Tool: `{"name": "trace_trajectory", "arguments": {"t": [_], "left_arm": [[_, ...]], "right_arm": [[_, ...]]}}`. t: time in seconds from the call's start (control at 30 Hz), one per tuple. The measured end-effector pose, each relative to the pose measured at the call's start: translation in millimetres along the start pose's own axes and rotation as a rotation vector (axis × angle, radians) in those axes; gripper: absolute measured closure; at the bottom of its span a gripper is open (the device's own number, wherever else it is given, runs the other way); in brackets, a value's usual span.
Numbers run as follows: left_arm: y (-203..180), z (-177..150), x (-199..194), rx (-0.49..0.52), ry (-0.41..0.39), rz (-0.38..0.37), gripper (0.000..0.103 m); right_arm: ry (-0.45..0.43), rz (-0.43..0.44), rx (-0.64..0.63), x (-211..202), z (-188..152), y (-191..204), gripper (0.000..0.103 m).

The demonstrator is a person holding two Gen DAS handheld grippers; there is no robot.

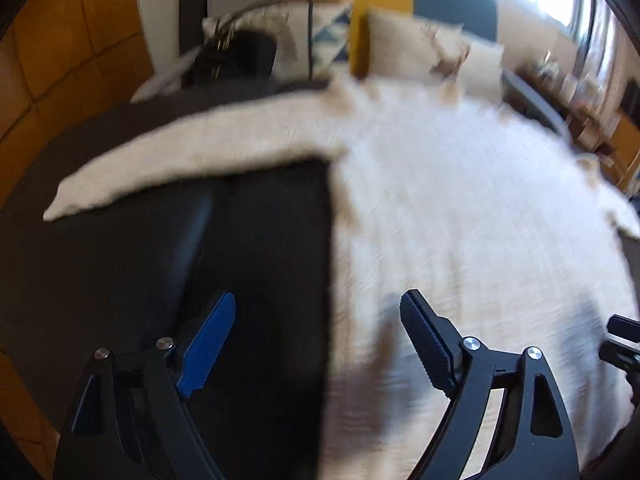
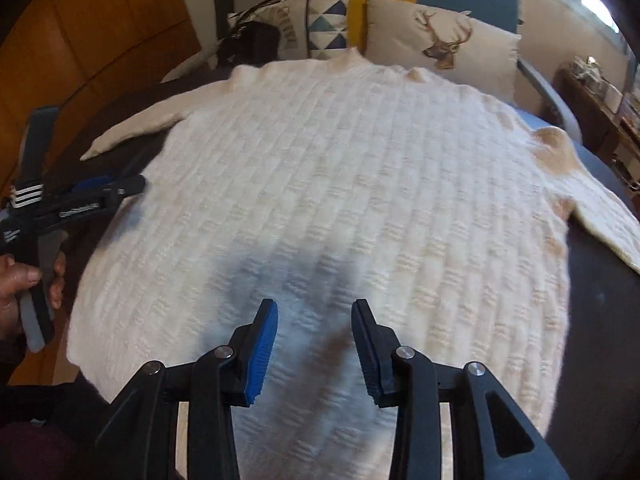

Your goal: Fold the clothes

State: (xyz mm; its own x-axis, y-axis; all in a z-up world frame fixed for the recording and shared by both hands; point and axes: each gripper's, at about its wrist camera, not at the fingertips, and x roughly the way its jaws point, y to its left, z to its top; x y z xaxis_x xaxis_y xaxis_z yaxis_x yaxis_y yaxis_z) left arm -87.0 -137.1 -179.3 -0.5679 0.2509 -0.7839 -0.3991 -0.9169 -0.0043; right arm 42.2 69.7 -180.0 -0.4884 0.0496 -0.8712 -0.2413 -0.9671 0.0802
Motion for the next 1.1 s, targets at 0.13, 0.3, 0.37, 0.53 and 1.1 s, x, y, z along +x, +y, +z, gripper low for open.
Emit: {"name": "trace_trajectory", "arguments": {"t": [0.13,0.3,0.37,0.53,1.1], "left_arm": [[-38.0,-7.8,-7.9,0.115,-0.002,-0.097,0.016],[-47.0,-30.3,12.7,0.172,0.038,-0.05,0.014],[-41.1,-29.6,4.5,0.156,0.051,-0.054,0.014],[-28.7,-49.7,-30.9,0.093,0.038,-0.091,0.014],[-64.3,-56.1,-3.4,0.205,0.079,0.005,0.009]], "right_arm": [[0.043,-0.087,0.118,-6.9,-27.3,-51.7,0.065],[0.052,-0.114,0.217,-15.5,-54.6,-87.9,0.065],[0.038,-0.108,0.229,-25.3,-57.1,-88.9,0.063],[0.001,-0.038,0.2,-43.6,-69.5,-69.8,0.062],[-0.02,-0.107,0.283,-4.5,-39.5,-91.8,0.059]]}}
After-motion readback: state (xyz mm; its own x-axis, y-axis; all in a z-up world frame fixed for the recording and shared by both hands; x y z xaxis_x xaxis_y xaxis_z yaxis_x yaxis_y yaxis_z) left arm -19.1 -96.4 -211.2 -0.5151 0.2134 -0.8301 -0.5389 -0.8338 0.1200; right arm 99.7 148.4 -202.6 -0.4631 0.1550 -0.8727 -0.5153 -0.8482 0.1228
